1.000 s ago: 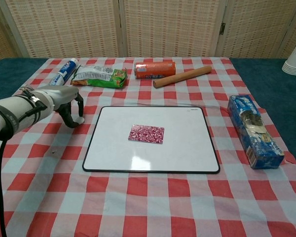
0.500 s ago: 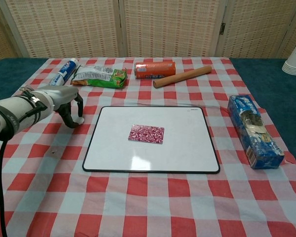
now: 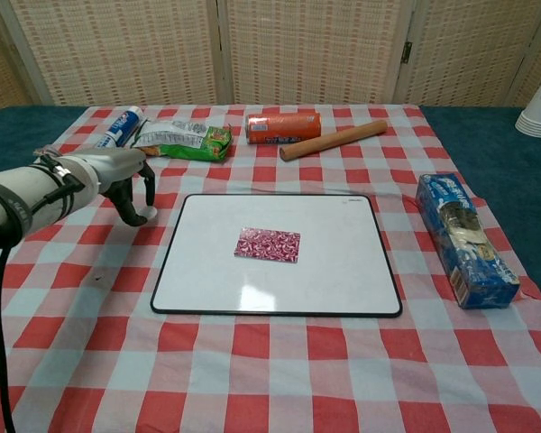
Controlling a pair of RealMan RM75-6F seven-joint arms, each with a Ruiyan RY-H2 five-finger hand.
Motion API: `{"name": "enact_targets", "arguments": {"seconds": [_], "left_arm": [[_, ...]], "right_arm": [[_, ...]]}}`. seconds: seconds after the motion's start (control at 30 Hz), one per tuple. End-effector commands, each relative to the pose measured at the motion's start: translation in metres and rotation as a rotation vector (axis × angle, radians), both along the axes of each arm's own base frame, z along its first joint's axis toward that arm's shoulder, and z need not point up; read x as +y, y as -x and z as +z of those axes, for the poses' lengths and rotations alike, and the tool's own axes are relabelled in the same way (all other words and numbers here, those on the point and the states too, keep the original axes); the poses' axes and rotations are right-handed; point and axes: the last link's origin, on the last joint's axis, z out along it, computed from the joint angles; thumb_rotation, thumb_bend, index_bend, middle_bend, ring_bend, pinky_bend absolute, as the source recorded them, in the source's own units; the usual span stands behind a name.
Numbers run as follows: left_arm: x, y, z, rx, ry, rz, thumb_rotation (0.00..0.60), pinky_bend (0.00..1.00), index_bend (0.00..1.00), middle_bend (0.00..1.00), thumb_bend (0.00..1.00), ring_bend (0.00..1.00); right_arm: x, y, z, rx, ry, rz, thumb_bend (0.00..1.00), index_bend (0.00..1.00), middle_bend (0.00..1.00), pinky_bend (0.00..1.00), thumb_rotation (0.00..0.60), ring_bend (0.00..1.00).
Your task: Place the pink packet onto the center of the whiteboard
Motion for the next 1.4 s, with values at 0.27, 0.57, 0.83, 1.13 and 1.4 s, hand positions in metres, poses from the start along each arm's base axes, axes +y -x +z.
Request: {"name": "enact_targets", "arguments": {"seconds": [0.27,0.57,0.83,1.13,1.4], "left_arm": [[-0.022,-0.074,-0.01,-0.053,0.045,-0.114,0.6,1.0,0.48,1.0,0.35,1.0],[-0.054,-0.137,-0.039,-0.086,0.113,-0.211,0.6,1.0,0.48,1.0,0.35,1.0],[-0.058,-0.148,-0.064,-0.059,0.139,-0.221,0.6,1.0,0.48,1.0,0.35,1.0],[-0.05,-0.155,-0.071,-0.046,0.128,-0.237,0.6,1.0,0.48,1.0,0.35,1.0],[-0.046,-0.148,-0.074,-0.041,0.132,-0.225,0.6,1.0,0.48,1.0,0.35,1.0]], "right_arm": [[0.0,0.001,0.004,-0.012,0.005,0.001,0.06,0.0,0.01,0.01,0.6,0.0],[0.003,0.001,0.006,-0.026,0.004,0.008,0.06,0.0,0.01,0.01,0.6,0.0],[0.002,0.003,0.008,-0.04,0.001,0.002,0.06,0.0,0.01,0.01,0.6,0.0],[-0.001,0.005,0.01,-0.047,0.001,-0.005,0.06,0.0,0.01,0.01,0.6,0.0],[-0.001,0.005,0.008,-0.042,-0.005,-0.006,0.06,0.0,0.01,0.01,0.6,0.0]]}}
